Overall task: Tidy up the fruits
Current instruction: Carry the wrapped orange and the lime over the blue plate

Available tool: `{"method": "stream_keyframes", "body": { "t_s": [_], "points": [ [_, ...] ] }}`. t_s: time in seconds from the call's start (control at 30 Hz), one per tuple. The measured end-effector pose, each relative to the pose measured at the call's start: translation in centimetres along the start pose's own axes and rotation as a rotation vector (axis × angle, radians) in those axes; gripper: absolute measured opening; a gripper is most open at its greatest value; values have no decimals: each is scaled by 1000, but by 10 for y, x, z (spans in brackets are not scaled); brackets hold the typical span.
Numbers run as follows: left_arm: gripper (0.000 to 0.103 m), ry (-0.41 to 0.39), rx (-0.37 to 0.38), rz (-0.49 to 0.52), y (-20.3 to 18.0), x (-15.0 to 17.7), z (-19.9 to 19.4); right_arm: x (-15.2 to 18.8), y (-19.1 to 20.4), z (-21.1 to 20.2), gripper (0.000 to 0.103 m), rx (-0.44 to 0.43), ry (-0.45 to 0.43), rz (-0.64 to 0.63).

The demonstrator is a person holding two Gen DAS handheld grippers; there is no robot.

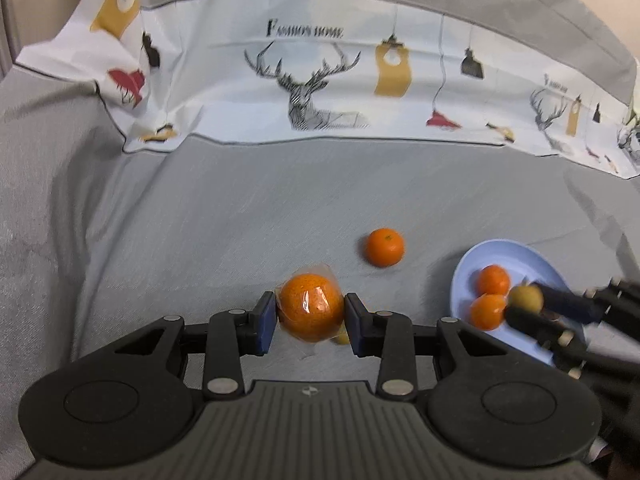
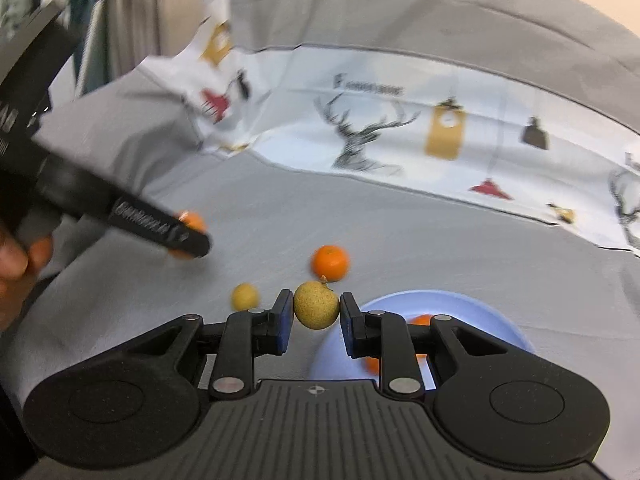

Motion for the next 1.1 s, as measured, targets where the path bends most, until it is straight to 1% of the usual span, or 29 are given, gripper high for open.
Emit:
{"method": "stream_keyframes", "body": {
  "t_s": [0.1,0.17,0.23,0.4,0.5,0.6,0.7,0.8,0.93,1.1],
  "points": [
    [40,-32,14,-5,-11,0,-10,-5,-21,-14,26,39,-27,20],
    [40,-39,30,-8,-21,0,-14,-1,-34,-19,26,63,-33,62],
    [40,-43,54,-5,-33,1,-16,3,-45,-21,26,81,-16,96],
    [40,-52,97,29,-62,2,-13,10,-60,-26,26,147,18,104],
    [40,-61,106,56,-78,3,-10,11,-66,-27,26,168,29,123],
    [40,-56,134,62,-88,4,-7,9,-70,-27,26,184,32,126],
    [40,-56,148,72,-93,3,-5,10,-72,-28,26,193,42,129],
    [40,-49,159,60,-91,1,-2,9,-73,-29,26,201,42,134],
    [40,-39,159,44,-88,-1,0,7,-75,-30,26,210,31,145],
    [40,-36,156,55,-90,1,1,7,-74,-28,26,213,37,141]
  ]
}}
Point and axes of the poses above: each gripper's, at about its wrist camera, not at the fingertips, and z roughly the way its jaws point, y to its left, x to its underside, the point moved 3 cm from there along z, roughly the way its jaws point, and after that the axes turned 14 degrees about -x, right-handed, at the moved point
